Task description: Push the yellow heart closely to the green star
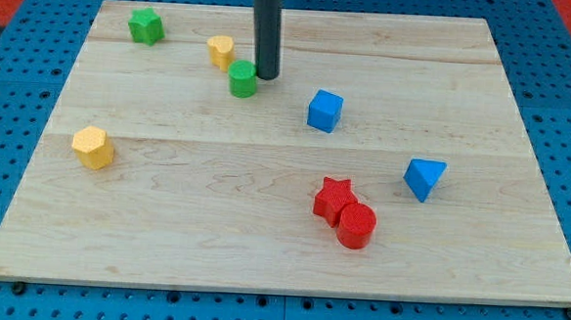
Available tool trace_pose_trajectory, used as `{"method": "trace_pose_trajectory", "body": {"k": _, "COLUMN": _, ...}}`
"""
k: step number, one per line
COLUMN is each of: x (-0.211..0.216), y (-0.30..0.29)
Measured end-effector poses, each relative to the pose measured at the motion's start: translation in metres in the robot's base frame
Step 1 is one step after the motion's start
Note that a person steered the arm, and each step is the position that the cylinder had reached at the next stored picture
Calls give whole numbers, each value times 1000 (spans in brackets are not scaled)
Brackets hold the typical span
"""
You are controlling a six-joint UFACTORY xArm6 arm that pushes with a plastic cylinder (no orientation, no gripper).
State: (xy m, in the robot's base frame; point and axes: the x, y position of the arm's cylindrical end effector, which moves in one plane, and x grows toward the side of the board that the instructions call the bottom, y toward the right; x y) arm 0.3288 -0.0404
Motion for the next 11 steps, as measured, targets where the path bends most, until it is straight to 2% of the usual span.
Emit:
{"method": "trace_pose_trajectory", "body": {"k": 1, "x": 5, "y": 30}}
{"method": "trace_pose_trajectory", "body": {"k": 2, "x": -21, "y": 30}}
{"method": "trace_pose_trajectory", "body": {"k": 3, "x": -41, "y": 15}}
{"method": "trace_pose_trajectory", "body": {"k": 5, "x": -44, "y": -66}}
{"method": "trace_pose_trajectory", "body": {"k": 6, "x": -45, "y": -83}}
{"method": "trace_pose_trajectory", "body": {"k": 7, "x": -76, "y": -79}}
{"method": "trace_pose_trajectory", "body": {"k": 8, "x": -75, "y": -79}}
{"method": "trace_pose_trajectory", "body": {"k": 10, "x": -25, "y": 31}}
{"method": "trace_pose_trajectory", "body": {"k": 11, "x": 22, "y": 31}}
